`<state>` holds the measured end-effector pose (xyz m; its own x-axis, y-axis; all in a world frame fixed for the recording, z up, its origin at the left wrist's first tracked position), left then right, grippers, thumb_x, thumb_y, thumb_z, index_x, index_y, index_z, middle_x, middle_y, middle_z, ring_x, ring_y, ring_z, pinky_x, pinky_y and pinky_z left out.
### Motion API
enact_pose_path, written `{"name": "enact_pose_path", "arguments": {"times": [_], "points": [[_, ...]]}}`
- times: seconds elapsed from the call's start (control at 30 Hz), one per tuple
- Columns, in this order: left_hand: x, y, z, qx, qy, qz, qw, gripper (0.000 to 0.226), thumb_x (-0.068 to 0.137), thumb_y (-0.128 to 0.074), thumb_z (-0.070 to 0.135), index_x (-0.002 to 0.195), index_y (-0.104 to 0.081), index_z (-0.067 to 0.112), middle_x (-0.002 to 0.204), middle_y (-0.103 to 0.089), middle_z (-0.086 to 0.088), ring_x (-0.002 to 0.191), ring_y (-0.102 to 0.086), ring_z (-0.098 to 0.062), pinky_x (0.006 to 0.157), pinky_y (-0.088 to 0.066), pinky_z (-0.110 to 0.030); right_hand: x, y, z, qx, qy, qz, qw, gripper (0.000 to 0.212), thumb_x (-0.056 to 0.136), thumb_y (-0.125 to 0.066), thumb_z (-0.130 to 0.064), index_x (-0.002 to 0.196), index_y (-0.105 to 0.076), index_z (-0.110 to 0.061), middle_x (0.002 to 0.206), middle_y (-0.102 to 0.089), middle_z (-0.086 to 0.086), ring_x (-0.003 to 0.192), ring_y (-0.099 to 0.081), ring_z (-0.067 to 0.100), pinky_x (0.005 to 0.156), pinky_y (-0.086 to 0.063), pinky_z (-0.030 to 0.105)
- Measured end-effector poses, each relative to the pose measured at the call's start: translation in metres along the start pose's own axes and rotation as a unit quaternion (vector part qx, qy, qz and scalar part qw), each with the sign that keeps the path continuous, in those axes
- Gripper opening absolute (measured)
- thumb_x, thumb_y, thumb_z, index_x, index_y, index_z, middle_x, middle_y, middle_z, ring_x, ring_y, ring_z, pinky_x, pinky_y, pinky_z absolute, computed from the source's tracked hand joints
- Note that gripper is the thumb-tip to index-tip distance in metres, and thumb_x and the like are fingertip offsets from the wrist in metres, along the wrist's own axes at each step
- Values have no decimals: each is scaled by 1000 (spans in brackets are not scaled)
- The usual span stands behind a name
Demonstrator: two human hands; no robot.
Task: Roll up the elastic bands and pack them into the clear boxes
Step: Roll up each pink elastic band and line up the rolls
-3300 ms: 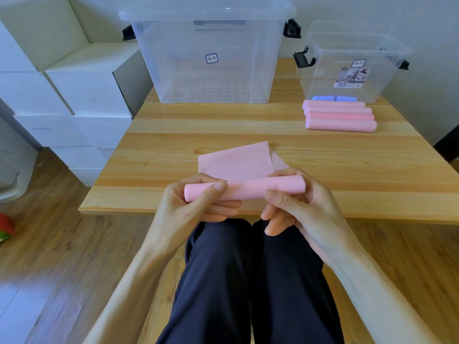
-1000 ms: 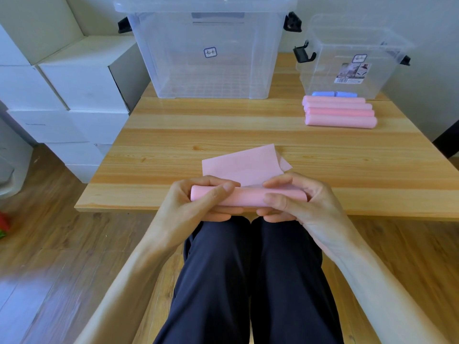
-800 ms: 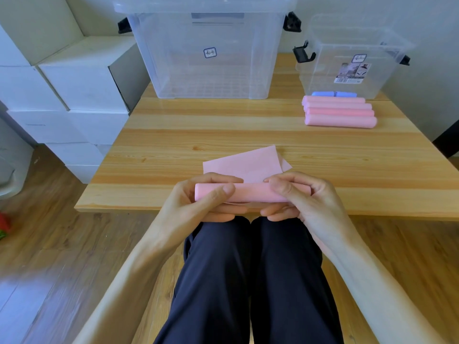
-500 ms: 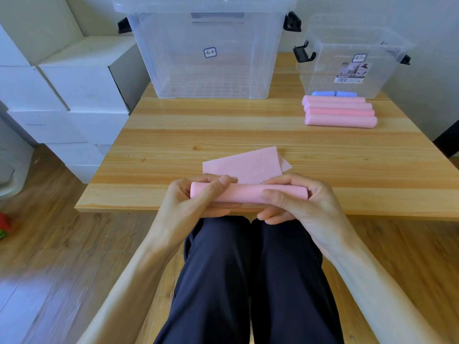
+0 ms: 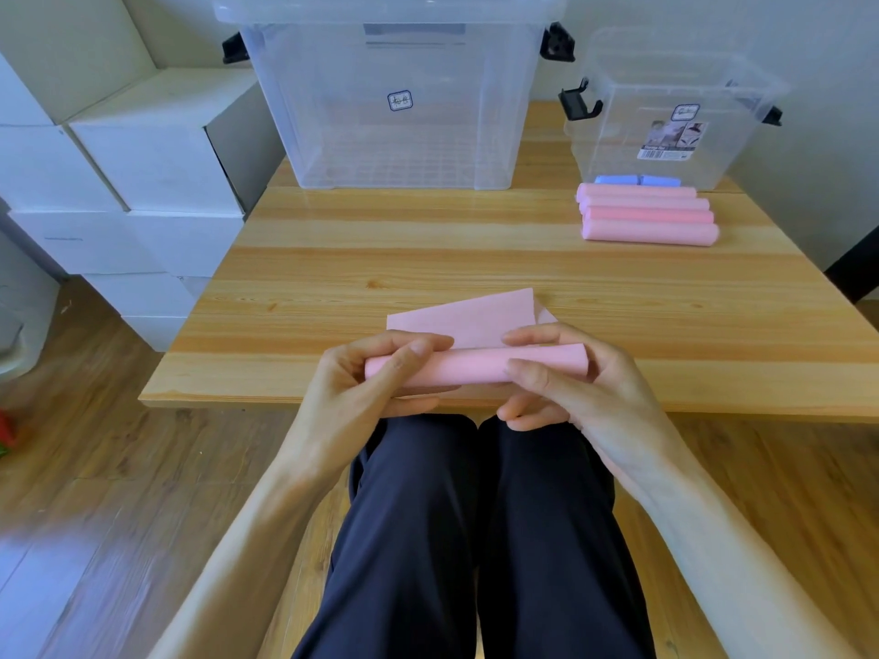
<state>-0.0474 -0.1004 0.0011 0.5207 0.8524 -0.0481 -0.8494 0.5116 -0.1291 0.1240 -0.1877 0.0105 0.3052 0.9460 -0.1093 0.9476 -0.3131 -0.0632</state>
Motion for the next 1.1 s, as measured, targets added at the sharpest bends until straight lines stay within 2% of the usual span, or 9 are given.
{"name": "enact_pose_path", "arguments": {"times": [0.17, 0.27, 0.4, 0.6, 0.73, 0.83, 0.93, 1.1], "points": [[0, -2, -3, 12, 35, -38, 999, 24, 85, -66, 34, 97, -80, 18, 105, -75, 1, 96, -72, -15, 70, -58, -22, 0, 0, 0, 0, 0, 23, 1000, 29, 74, -71, -30, 86, -70, -5, 72, -72, 19, 60, -72, 31, 53, -58, 28], [-2, -2, -2, 11, 38, -23, 999, 26, 81, -62, 33, 94, -80, 19, 98, -76, 4, 89, -74, -13, 66, -58, -21, 1, 0, 0, -4, -10, 14, 1000, 30, 72, -73, -35, 81, -70, -6, 77, -72, 21, 65, -73, 33, 56, -59, 29], [-1, 1, 0, 20, 25, 5, 999, 24, 81, -62, 35, 90, -80, 22, 96, -76, 7, 87, -75, -18, 65, -58, -21, 0, -1, 0, -18, -4, -10, 1000, 30, 74, -74, -27, 100, -73, -13, 80, -74, 14, 73, -75, 32, 63, -60, 29], [-3, -2, 3, 8, 25, -30, 999, 26, 84, -60, 30, 97, -77, 16, 103, -76, -1, 88, -76, -27, 68, -59, -23, -1, -2, 2, 9, -7, 5, 1000, 29, 79, -68, -33, 95, -75, -10, 78, -74, 21, 67, -73, 32, 57, -59, 28], [-2, 0, 2, 22, 25, -9, 999, 26, 83, -61, 33, 96, -77, 17, 100, -76, 1, 86, -76, -20, 65, -59, -22, -1, -4, 0, 6, 14, -9, 1000, 30, 74, -75, -22, 103, -75, -15, 81, -74, 19, 75, -75, 30, 65, -60, 30], [-1, -1, 0, 22, 29, -37, 999, 22, 79, -70, 32, 94, -79, 17, 103, -75, 2, 95, -72, -13, 70, -58, -22, -1, -1, 1, 15, 25, 12, 1000, 24, 73, -75, -19, 95, -76, -11, 77, -74, 16, 68, -74, 29, 60, -60, 28], [-1, -1, 0, 8, 26, -26, 999, 20, 77, -67, 28, 89, -80, 19, 101, -76, 3, 94, -72, -11, 69, -57, -20, -1, -1, 1, 28, 16, 14, 999, 21, 69, -76, -24, 87, -78, -13, 78, -74, 16, 65, -74, 31, 57, -59, 28], [0, -1, 0, -4, 28, -3, 1000, 23, 78, -65, 29, 89, -79, 15, 95, -77, 5, 90, -72, -9, 67, -57, -19, -1, -3, 1, -6, 18, -7, 1000, 29, 67, -78, -17, 94, -74, -6, 75, -74, 15, 68, -74, 28, 59, -60, 29]]}}
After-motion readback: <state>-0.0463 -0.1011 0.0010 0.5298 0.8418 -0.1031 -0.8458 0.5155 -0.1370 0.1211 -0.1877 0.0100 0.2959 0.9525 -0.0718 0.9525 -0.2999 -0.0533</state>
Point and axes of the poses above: each hand's wrist, its own x-axis towards the middle knuckle, its own y-axis out of the back of the hand, z = x × y, the point moved 5 cm from there along x, towards the middle knuckle
